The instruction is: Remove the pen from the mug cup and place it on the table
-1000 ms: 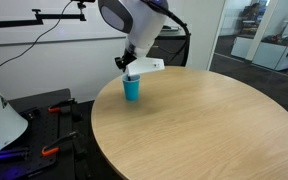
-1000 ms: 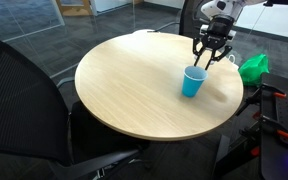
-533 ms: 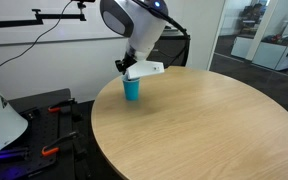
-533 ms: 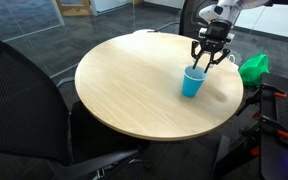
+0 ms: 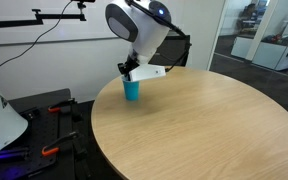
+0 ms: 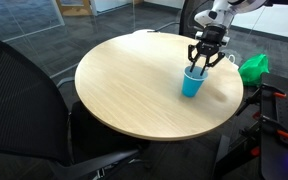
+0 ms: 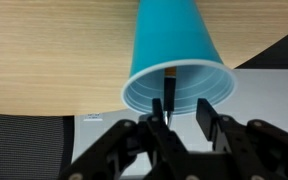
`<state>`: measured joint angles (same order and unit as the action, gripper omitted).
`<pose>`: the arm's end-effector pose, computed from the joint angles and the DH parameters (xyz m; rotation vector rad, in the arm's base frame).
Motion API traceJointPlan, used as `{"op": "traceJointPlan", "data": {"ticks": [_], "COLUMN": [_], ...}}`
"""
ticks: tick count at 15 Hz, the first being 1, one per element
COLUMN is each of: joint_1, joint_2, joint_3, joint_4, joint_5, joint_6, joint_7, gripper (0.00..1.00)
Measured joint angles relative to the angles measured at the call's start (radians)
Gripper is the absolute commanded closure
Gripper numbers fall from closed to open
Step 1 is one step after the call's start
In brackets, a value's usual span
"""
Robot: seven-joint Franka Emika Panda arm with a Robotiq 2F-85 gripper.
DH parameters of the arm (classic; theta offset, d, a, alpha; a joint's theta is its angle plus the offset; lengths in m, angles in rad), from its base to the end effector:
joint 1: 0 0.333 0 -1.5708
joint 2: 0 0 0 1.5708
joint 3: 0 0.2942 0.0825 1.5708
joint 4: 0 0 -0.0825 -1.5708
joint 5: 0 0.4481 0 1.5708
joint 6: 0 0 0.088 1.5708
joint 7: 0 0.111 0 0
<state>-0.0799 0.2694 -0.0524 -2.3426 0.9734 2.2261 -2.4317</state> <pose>0.5072 -0.0408 0.1210 -1.8440 -1.7741 -0.6627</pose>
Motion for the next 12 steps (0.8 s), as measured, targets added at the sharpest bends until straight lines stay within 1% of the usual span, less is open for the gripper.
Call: {"op": "traceJointPlan", "data": {"ticks": [12], "joint_1": [0.000], "joint_2": [0.072], "joint_3": [0.023], "joint_4": [0.059], "joint_5": [0.000], "joint_6": [0.000], "joint_7": [0.000], "gripper": [0.60]}}
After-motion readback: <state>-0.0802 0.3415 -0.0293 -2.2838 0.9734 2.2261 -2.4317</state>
